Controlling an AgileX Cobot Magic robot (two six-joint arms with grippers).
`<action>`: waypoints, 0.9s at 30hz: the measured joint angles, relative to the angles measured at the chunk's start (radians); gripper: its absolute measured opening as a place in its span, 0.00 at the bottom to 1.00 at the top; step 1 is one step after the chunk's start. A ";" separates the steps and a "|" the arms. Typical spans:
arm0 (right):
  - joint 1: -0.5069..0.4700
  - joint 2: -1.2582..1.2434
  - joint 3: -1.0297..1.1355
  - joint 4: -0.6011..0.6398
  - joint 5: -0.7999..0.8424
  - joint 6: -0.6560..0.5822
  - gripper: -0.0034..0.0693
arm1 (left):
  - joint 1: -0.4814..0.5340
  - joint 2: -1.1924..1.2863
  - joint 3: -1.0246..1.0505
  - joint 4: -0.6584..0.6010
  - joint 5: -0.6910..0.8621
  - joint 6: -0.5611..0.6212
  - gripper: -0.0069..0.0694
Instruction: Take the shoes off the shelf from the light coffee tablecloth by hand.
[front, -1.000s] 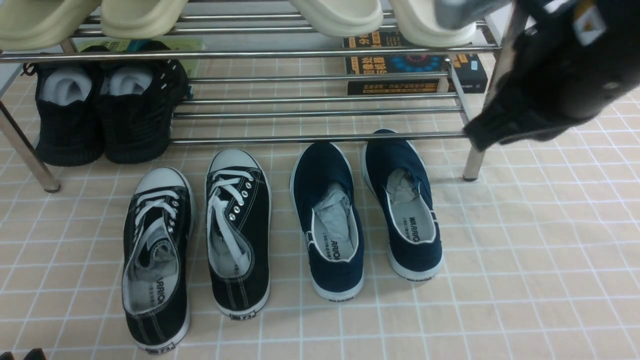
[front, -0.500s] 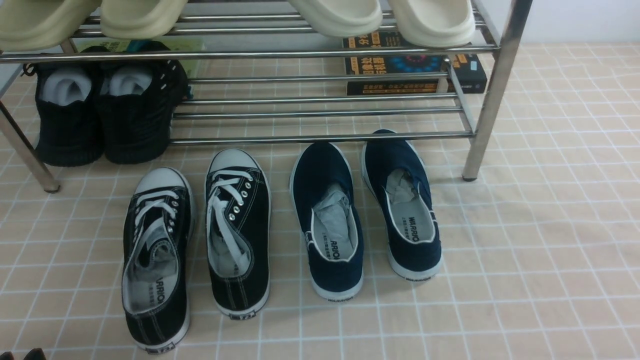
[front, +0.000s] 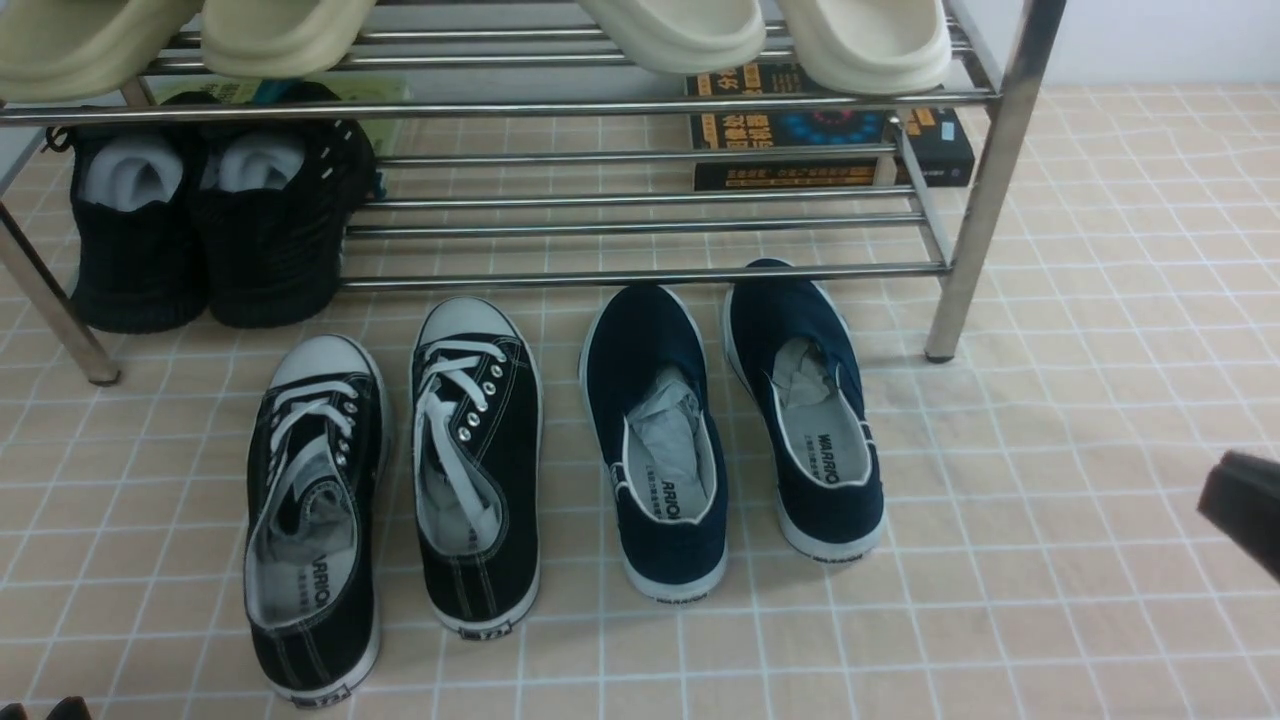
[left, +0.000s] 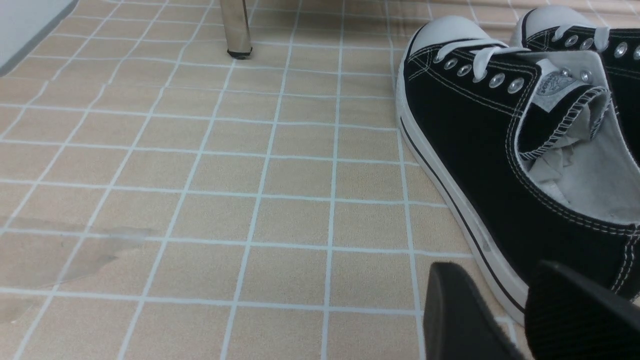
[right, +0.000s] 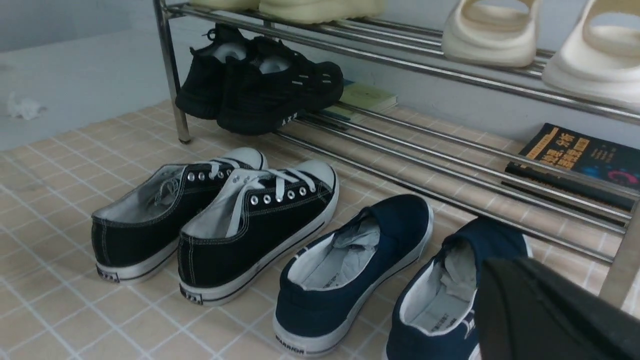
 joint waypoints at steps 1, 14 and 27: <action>0.000 0.000 0.003 0.000 -0.003 0.000 0.04 | 0.000 0.000 0.000 0.000 0.000 0.000 0.41; 0.000 0.000 0.093 0.000 0.003 0.000 0.05 | 0.000 0.000 0.000 0.000 0.000 0.000 0.41; -0.257 -0.255 0.328 0.136 0.124 -0.113 0.07 | 0.000 0.000 0.000 0.005 0.000 -0.001 0.41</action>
